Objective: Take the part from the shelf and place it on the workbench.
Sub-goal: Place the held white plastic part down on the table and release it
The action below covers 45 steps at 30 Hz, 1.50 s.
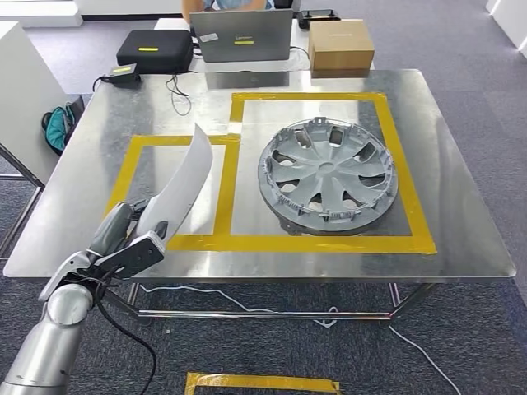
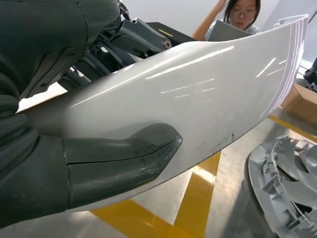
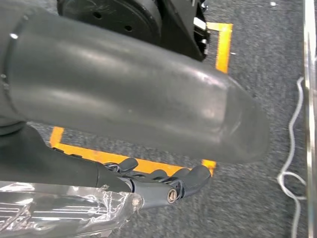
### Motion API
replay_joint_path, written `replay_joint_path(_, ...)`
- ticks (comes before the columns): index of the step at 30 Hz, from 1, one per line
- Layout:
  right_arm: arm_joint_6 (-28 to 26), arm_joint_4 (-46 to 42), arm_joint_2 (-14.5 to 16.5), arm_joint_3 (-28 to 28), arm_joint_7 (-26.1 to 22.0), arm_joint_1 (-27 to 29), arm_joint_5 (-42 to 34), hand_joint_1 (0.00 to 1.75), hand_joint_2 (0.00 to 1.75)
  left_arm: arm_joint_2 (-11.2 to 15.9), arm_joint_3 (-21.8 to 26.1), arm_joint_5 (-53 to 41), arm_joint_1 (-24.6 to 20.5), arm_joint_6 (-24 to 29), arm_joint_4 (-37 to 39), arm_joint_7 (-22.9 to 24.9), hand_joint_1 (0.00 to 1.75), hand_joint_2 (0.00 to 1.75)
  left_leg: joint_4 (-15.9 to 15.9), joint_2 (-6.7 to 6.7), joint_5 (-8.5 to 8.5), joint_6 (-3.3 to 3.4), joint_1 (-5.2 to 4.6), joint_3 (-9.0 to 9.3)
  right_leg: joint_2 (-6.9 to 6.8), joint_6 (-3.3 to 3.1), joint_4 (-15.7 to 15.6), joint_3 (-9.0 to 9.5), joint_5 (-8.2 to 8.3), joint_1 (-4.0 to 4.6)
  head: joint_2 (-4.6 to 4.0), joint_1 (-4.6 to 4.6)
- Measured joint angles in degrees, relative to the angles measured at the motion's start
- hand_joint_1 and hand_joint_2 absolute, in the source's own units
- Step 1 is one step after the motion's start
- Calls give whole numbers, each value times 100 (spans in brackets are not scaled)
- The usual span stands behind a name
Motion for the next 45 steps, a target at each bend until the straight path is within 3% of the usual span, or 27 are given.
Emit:
replay_joint_path(2,-9,20,-3,-7,-20,-15,18,0,0,6,-1,-20,-5,-1,9,6,175,175,-690,10,598,13,2,137,9,33,7,136,-107,4,0,-3)
replay_joint_path(4,-25,40,-11,-16,-37,-31,45,0,0,10,-5,-38,-16,-10,24,26,175,175,-1182,31,970,59,-2,240,19,94,3,181,-224,24,0,-10)
replay_joint_path(8,-65,87,-42,-23,-62,-49,101,0,0,7,-26,-91,-52,-20,52,79,175,175,-1299,17,976,216,15,384,-2,231,129,279,-343,34,-1,13)
replay_joint_path(9,-70,103,-52,-25,-69,-61,113,0,0,8,-34,-109,-69,-20,60,95,175,175,-1299,19,963,253,20,447,-14,257,288,207,-422,29,-1,21)
replay_joint_path(10,-74,121,-57,-27,-75,-75,125,0,0,9,-44,-128,-85,-20,67,109,175,175,-1299,21,947,278,20,494,-25,280,571,51,-526,25,-2,26)
replay_joint_path(12,-88,163,-62,-40,-82,-95,156,0,0,13,-68,-157,-108,-20,90,124,175,175,-1297,16,880,307,17,554,-34,316,1289,-433,-806,20,-2,43)
replay_joint_path(14,-103,197,-69,-52,-84,-96,178,0,0,13,-86,-178,-104,-20,119,139,175,175,-1296,9,783,304,17,652,-34,332,1540,-760,-944,19,-2,53)
replay_joint_path(15,-110,211,-74,-56,-86,-96,186,0,0,13,-90,-189,-103,-20,132,152,175,175,-1296,6,725,296,20,725,-35,332,1376,-782,-847,19,-2,54)
replay_joint_path(16,-117,225,-81,-59,-91,-96,195,0,0,12,-92,-198,-106,-19,141,167,175,175,-1297,5,663,281,23,808,-37,325,1061,-728,-623,18,-2,56)
replay_joint_path(17,-124,240,-86,-66,-99,-95,207,0,0,11,-94,-208,-111,-19,148,180,175,175,-1296,5,600,260,23,882,-46,316,692,-644,-293,17,-2,58)
replay_joint_path(19,-146,282,-92,-86,-121,-105,241,0,0,10,-98,-230,-128,-17,163,201,175,175,-1306,6,495,205,9,980,-71,247,203,-506,147,27,-2,58)
replay_joint_path(20,-155,300,-93,-95,-132,-111,258,0,0,11,-100,-241,-137,-16,170,205,175,175,-1313,6,470,172,0,1009,-79,204,123,-473,245,36,-2,58)
replay_joint_path(22,-167,328,-94,-103,-149,-124,290,0,0,11,-102,-258,-154,-10,179,209,175,175,-1313,7,469,111,-6,1037,-70,129,104,-405,254,36,-2,51)
replay_joint_path(24,-170,343,-101,-119,-160,-140,320,0,0,6,-109,-270,-161,5,189,213,175,175,-1054,13,467,61,-6,915,-60,83,65,-331,252,9,-2,42)
replay_joint_path(28,-152,347,-114,-184,-162,-162,399,0,0,28,-118,-515,-144,87,254,368,175,175,128,16,-2,1,3,116,-40,1,39,-218,148,2,-2,27)
replay_joint_path(29,-136,347,-114,-199,-161,-163,428,0,0,39,-118,-651,-135,132,283,441,175,175,208,16,-10,0,3,-4,-32,-4,39,-189,120,5,-2,27)
replay_joint_path(30,-116,347,-114,-217,-160,-165,459,0,0,51,-118,-809,-130,187,310,516,175,175,94,16,126,8,3,-24,-23,-6,39,-155,94,7,-2,27)
replay_joint_path(32,-73,346,-114,-261,-160,-175,527,0,0,80,-119,-1169,-136,319,360,674,87,175,-563,18,663,44,2,160,-9,9,38,-81,42,10,-2,28)
replay_joint_path(34,-46,341,-113,-318,-154,-192,603,0,0,106,-121,-1558,-166,456,422,838,0,175,-1167,19,952,83,-12,356,0,51,47,-47,-3,24,-2,33)
replay_joint_path(36,-48,303,-79,-397,-99,-212,645,0,0,116,-122,-1890,-186,589,498,980,0,175,-1336,15,990,95,-24,401,0,73,51,-54,-38,41,-2,38)
replay_joint_path(39,-64,162,50,-525,16,-236,649,0,0,116,-121,-2149,-188,745,608,1051,0,175,-1347,4,1070,70,-20,410,-10,-44,37,-35,-49,54,-2,41)
replay_joint_path(40,-71,125,90,-554,37,-241,645,0,0,116,-121,-2186,-188,771,638,1055,0,131,-1346,-1,1065,81,-22,410,-13,-58,18,-21,-40,54,-2,41)
replay_joint_path(43,-84,46,180,-590,90,-244,590,0,0,116,-110,-2234,-176,798,703,1055,0,0,-1346,-12,1051,120,-26,411,-24,-11,-42,-6,-33,53,-2,40)
replay_joint_path(45,-84,-1,217,-592,127,-241,529,0,0,113,-86,-2220,-152,810,722,1029,0,0,-1346,-13,1043,138,-27,411,-26,48,-70,-7,-29,50,-2,40)
